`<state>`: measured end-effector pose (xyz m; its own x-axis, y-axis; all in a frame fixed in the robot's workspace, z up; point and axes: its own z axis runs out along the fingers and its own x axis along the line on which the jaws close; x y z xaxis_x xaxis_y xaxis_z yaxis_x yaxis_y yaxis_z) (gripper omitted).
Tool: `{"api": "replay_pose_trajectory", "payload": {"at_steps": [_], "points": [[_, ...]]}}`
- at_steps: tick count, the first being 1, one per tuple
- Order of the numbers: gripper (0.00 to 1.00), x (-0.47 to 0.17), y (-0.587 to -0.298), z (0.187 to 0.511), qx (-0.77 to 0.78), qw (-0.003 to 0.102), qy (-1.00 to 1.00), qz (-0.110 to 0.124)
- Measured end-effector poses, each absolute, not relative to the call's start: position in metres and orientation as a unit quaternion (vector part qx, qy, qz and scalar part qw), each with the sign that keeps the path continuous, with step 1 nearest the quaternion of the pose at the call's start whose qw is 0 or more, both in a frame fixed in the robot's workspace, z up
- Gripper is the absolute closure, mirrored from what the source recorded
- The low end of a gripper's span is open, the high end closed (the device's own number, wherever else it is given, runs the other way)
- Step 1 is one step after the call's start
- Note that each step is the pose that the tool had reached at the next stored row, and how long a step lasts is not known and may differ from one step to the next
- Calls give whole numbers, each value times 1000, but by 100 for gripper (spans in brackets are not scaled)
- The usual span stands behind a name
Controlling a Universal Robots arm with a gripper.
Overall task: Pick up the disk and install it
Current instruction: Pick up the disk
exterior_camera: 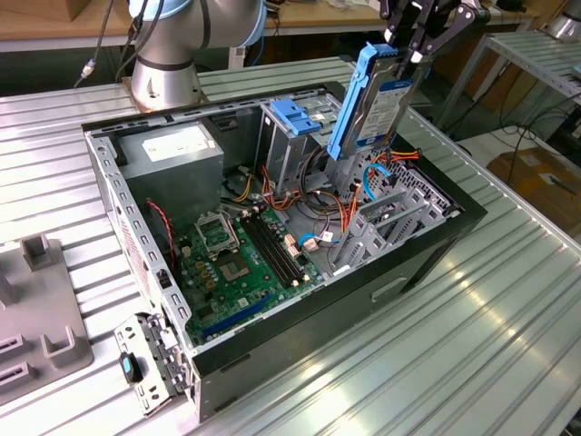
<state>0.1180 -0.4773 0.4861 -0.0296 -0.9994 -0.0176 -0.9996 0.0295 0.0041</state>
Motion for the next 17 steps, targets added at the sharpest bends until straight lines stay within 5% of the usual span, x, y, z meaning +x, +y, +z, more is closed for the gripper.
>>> {"api": "replay_pose_trajectory", "payload": {"at_steps": [17], "points": [[65, 118, -482, 487, -697, 5, 717, 8]]}}
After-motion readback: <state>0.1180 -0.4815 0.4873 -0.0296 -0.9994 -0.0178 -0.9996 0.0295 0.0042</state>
